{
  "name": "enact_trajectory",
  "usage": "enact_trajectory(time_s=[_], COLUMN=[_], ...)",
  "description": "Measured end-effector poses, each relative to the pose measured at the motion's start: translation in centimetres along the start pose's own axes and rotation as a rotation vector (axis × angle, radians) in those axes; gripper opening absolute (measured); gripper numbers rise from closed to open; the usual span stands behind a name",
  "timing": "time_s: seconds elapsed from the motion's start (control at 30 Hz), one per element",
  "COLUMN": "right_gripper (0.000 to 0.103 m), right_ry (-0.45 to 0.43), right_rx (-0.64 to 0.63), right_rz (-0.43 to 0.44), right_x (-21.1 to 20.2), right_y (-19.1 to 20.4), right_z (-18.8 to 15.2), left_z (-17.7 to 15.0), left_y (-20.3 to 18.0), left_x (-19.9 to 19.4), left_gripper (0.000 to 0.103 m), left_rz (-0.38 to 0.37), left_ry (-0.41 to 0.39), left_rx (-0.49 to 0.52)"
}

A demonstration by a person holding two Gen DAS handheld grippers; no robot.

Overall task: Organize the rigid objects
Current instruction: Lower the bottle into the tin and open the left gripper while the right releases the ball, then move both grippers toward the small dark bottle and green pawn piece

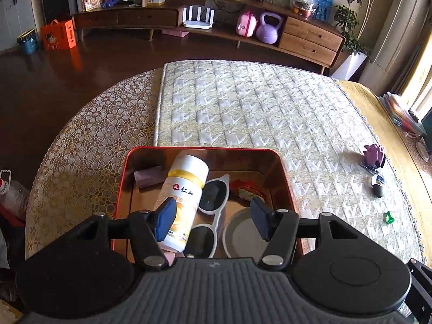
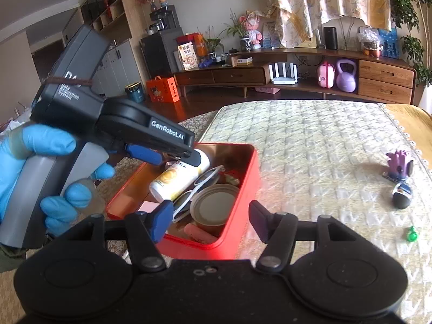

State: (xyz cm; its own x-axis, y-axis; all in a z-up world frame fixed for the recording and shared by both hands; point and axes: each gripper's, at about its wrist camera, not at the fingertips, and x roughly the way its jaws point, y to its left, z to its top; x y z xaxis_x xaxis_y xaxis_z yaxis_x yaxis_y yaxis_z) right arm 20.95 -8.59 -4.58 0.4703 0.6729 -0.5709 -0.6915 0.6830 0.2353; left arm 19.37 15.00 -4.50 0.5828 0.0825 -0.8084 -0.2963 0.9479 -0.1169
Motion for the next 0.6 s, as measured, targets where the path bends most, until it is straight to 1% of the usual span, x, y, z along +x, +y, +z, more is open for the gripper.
enact_trajectory(time_s=[0.03,0.1,0.17,0.23,0.3,0.37,0.43,0.5,0.6], right_gripper=[0.064,0.064,0.068,0.074,0.078,0.082,0.087,0.089,0.095], right_ry=[-0.006,-0.016,-0.023,-0.03,-0.038,-0.045,-0.05,-0.05,-0.053], right_rx=[0.002,0.005,0.013,0.026,0.039,0.049,0.058,0.068,0.077], right_rz=[-0.005,-0.018,-0.032,-0.053,-0.069,-0.091,-0.115,-0.133,-0.173], right_x=[-0.5,-1.4,-2.2,-3.0,-3.7,-4.4,-4.9,-5.3,-6.1], right_y=[-0.3,-0.7,-1.4,-2.1,-3.0,-3.8,-4.6,-5.4,-6.6], right_z=[0.0,-0.1,-0.1,-0.3,-0.4,-0.5,-0.8,-1.1,-1.7], left_z=[-0.2,-0.6,-1.0,-1.4,-1.9,-2.2,-2.5,-2.7,-3.0], left_y=[-0.4,-1.2,-2.0,-3.0,-4.1,-5.1,-6.2,-7.5,-9.2], left_x=[-0.3,-0.8,-1.2,-1.5,-1.9,-2.2,-2.5,-2.6,-2.5], left_gripper=[0.065,0.065,0.065,0.066,0.066,0.072,0.074,0.075,0.075], left_rz=[-0.005,-0.021,-0.029,-0.039,-0.051,-0.066,-0.082,-0.098,-0.115], left_ry=[-0.006,-0.01,-0.01,-0.014,-0.018,-0.023,-0.032,-0.034,-0.032], left_rx=[0.004,0.011,0.022,0.037,0.05,0.064,0.08,0.099,0.119])
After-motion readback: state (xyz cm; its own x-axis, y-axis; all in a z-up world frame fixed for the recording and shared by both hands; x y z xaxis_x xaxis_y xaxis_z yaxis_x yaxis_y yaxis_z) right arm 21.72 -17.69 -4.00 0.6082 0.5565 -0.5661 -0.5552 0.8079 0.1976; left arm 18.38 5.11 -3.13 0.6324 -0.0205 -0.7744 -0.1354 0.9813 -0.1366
